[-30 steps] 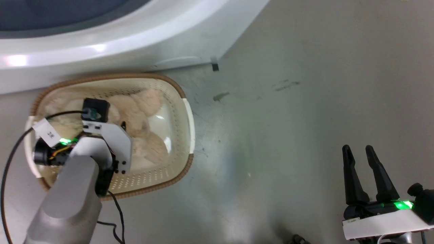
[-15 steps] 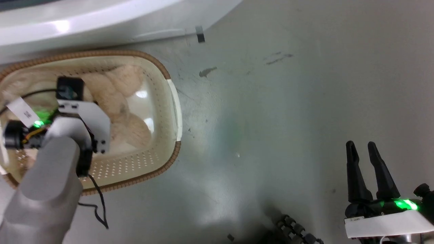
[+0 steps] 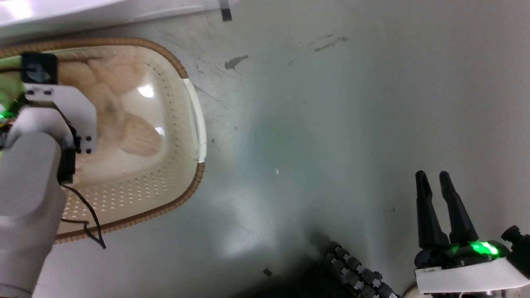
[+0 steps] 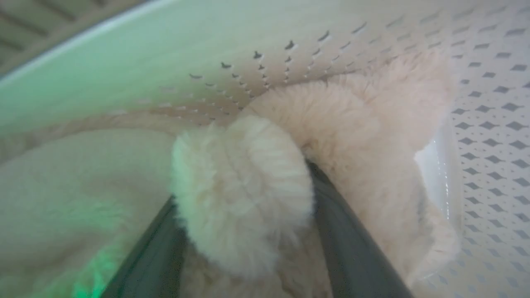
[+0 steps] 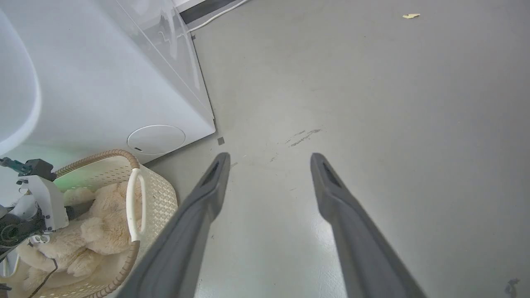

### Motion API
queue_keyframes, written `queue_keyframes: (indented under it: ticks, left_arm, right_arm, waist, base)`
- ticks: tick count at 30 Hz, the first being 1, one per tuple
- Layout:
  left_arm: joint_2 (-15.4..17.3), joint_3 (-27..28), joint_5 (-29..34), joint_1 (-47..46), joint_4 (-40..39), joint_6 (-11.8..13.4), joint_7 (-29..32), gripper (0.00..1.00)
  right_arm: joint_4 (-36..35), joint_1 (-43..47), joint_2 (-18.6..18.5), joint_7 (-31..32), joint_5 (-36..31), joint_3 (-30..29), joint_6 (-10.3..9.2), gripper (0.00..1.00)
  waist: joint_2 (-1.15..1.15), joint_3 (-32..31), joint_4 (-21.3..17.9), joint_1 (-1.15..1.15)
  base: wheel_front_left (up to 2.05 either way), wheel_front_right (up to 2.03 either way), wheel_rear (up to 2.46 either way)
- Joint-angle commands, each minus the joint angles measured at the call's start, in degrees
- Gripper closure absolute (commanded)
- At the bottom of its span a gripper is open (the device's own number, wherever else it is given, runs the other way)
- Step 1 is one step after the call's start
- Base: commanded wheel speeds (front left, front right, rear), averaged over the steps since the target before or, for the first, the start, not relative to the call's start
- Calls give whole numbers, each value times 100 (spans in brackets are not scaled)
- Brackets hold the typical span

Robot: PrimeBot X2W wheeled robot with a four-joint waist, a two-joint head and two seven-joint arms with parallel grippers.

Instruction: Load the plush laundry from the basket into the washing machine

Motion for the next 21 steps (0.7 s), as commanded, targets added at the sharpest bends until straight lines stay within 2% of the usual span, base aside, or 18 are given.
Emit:
queue_keyframes:
  ticks: [1, 11, 21]
  left_arm:
    - [75, -77, -79, -132, 87, 18, 0, 100]
    - [-50, -242, -170, -122, -15, -223, -215, 100]
    - [-427, -342, -379, 49, 118, -431, -707, 100]
  right_arm:
    - [-31, -76, -1, -69, 106, 42, -4, 0]
    - [69, -216, -1, -74, 116, 109, -4, 0]
    - [224, -331, -1, -74, 49, -5, -4, 0]
  waist:
    - [0, 113, -75, 0]
    - [0, 13, 10, 0]
    - [0, -401, 287, 0]
  base:
    - [0, 0, 0]
    - [0, 0, 0]
    - [0, 0, 0]
